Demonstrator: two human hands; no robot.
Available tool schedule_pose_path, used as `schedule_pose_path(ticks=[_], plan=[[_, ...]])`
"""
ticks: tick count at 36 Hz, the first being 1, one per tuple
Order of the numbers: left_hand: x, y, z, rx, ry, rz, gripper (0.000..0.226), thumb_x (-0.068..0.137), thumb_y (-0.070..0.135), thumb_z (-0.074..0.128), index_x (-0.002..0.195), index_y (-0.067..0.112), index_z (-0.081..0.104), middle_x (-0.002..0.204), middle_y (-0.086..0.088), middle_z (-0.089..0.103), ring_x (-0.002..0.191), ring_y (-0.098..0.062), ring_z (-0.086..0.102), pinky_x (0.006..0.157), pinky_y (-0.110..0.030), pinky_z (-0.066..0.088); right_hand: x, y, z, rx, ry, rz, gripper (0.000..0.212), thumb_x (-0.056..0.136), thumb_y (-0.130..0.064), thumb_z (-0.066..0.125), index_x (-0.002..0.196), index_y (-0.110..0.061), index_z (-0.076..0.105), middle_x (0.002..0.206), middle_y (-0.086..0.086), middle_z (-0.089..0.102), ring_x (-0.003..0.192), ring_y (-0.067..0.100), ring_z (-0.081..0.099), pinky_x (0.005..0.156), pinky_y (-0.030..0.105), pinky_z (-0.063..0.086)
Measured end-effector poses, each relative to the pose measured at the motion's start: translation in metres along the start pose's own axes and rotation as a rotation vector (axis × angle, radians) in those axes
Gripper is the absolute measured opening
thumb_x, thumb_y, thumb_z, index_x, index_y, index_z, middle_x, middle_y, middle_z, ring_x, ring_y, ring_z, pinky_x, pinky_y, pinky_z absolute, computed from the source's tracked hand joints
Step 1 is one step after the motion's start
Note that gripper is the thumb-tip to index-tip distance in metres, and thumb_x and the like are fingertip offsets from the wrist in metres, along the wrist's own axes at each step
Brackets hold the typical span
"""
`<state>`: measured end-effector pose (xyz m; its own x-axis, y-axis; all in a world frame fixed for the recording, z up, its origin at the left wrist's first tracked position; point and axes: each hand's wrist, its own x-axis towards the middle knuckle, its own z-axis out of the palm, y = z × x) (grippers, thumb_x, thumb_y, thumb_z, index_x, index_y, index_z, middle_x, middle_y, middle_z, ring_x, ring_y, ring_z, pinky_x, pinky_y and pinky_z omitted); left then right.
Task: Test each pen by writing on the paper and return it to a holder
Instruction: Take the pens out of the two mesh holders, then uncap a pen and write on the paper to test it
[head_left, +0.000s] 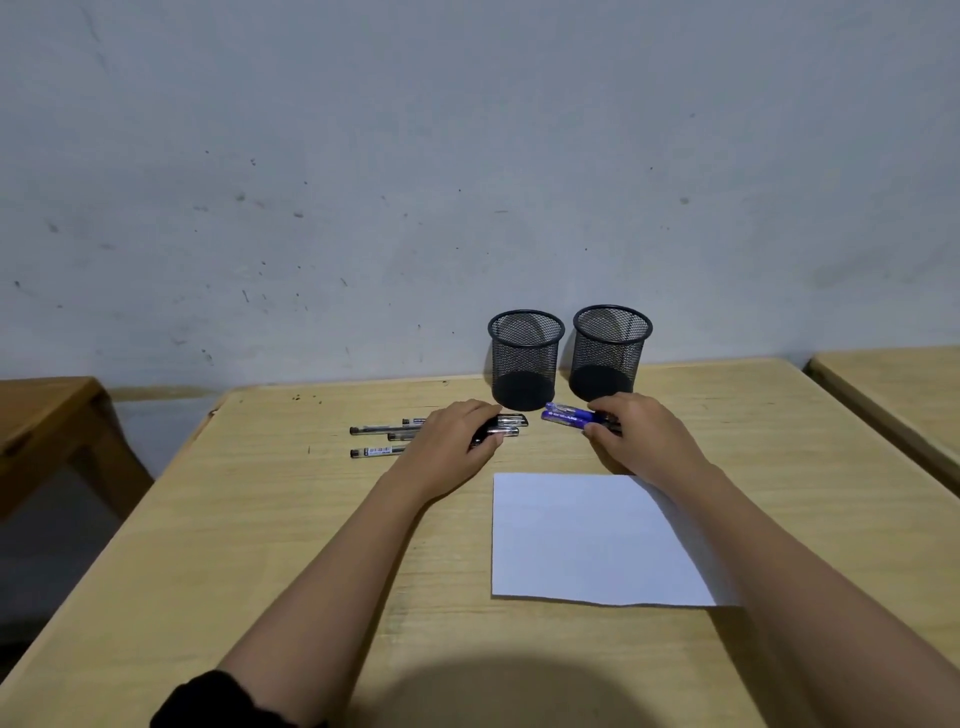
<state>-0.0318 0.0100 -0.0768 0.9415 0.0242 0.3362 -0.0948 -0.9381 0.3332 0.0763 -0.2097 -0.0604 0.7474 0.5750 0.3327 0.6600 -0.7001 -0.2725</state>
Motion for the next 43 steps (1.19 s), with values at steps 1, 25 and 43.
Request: schedule_pose_path(ticks=[1,25,43], plan=[[-0.002,0.000,-0.002,-0.006,0.004,0.001,0.042,0.094,0.031,0.049,0.132,0.014,0.048,0.129,0.000,0.055,0.117,-0.017,0.049,0.097,-0.030,0.036,0.000,-0.002,-0.001,0.003,0.002,-0.004,0.034,0.090,-0.031,0.056,0.120,-0.017,0.061,0.112,0.004,0.065,0.103,0.024,0.057,0.076,0.032,0.043],[-0.073,-0.037,-0.052,0.085,-0.003,-0.108,0.025,0.094,0.026,0.051,0.112,0.014,0.065,0.104,-0.003,0.057,0.098,-0.019,0.049,0.086,-0.033,0.042,0.012,-0.104,0.034,0.201,-0.257,-0.275,0.020,0.088,-0.027,0.059,0.105,-0.017,0.065,0.096,-0.006,0.050,0.100,0.013,0.047,0.084,0.031,0.044],[-0.025,0.058,-0.049,-0.725,0.412,-0.332,0.010,0.088,0.009,0.061,0.086,0.017,0.065,0.082,0.008,0.063,0.075,-0.001,0.057,0.065,-0.003,0.041,0.016,-0.098,-0.036,1.129,0.085,0.230,0.016,0.079,-0.017,0.073,0.093,-0.012,0.065,0.081,0.001,0.067,0.085,0.015,0.065,0.088,0.034,0.053]])
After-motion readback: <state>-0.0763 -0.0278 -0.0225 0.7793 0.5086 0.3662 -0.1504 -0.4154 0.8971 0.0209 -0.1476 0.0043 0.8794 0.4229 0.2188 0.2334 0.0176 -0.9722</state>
